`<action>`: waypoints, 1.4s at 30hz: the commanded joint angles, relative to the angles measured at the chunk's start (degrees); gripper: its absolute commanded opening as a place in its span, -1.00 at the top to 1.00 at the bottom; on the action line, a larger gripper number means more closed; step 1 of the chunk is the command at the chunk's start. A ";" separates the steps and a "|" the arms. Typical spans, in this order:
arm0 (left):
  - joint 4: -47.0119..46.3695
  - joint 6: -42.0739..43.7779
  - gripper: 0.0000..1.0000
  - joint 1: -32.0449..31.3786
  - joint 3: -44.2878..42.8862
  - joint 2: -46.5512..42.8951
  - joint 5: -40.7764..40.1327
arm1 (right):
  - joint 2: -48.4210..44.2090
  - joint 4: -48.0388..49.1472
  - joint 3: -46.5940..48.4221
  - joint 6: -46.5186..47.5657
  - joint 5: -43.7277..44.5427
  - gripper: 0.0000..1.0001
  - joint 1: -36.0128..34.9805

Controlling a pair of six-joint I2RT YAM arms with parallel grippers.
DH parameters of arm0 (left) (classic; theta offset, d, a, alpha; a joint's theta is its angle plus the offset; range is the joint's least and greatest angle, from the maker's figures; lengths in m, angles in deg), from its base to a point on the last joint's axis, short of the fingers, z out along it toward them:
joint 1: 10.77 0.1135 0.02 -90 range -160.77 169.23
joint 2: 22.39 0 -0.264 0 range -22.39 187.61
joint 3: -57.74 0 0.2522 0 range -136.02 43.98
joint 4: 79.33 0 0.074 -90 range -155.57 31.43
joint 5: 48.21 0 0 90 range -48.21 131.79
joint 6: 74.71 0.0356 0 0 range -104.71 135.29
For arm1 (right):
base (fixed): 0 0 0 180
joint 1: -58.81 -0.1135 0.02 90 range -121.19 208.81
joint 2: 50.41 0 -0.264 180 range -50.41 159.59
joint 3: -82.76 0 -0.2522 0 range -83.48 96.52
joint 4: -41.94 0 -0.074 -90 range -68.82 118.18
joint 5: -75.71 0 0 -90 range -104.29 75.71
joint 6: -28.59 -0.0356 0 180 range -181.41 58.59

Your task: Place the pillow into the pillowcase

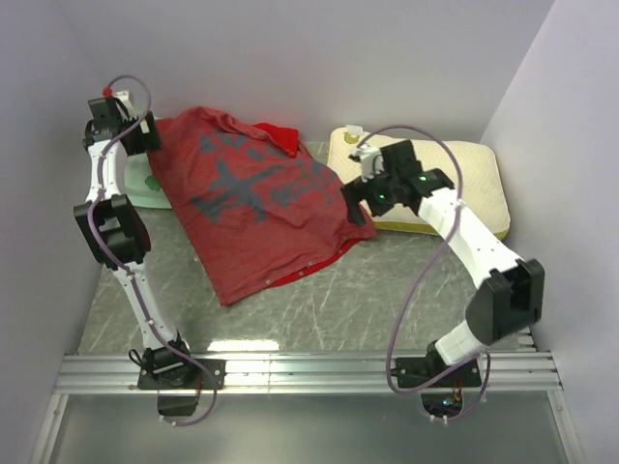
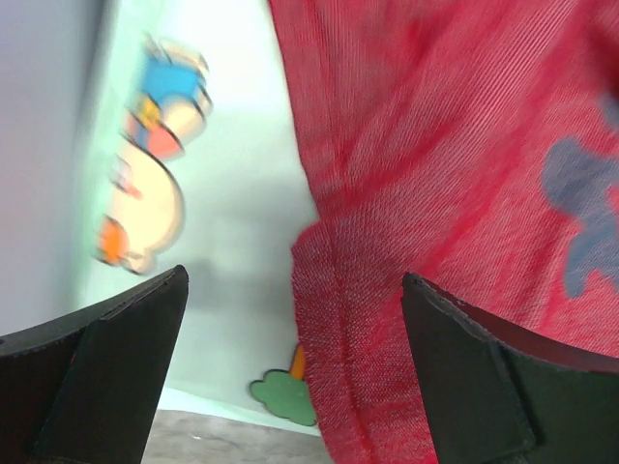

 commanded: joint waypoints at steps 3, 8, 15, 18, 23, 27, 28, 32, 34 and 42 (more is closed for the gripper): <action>-6.00 -5.33 -0.96 0.43 -0.39 1.76 7.75 | 6.94 -1.04 6.98 -1.28 -2.22 -0.98 -3.47; -7.83 -6.65 -0.52 0.52 0.92 4.41 11.37 | 9.32 -0.87 6.90 -1.72 -3.10 -0.95 -4.88; -7.32 -7.62 0.99 3.59 3.29 -3.29 13.05 | 9.50 0.80 4.17 -1.54 -3.19 -0.79 -5.32; -4.42 -6.05 1.00 7.01 8.29 -12.24 10.69 | 9.94 1.15 3.38 -1.81 -3.54 -0.63 -5.24; 4.54 7.55 1.00 12.46 22.96 -28.33 4.10 | 11.17 2.56 2.41 -2.69 -1.97 -0.44 -5.24; 9.65 15.31 0.99 16.59 39.38 -41.06 -1.68 | 13.45 2.65 3.20 -3.92 -1.70 -0.36 -5.24; 9.22 16.71 0.99 17.48 46.81 -43.73 -3.11 | 13.72 2.73 3.29 -4.44 -1.96 -0.35 -5.32; 8.68 23.29 0.99 22.75 61.72 -54.99 -7.69 | 14.68 2.65 3.38 -5.67 -3.72 -0.25 -5.24; 9.65 26.03 0.99 23.99 68.47 -58.51 -9.18 | 15.30 2.65 3.29 -5.94 -4.16 -0.24 -5.41; 17.46 35.62 -0.76 26.28 65.90 -61.25 9.05 | 20.04 3.79 5.40 -7.43 -4.42 -0.14 -6.29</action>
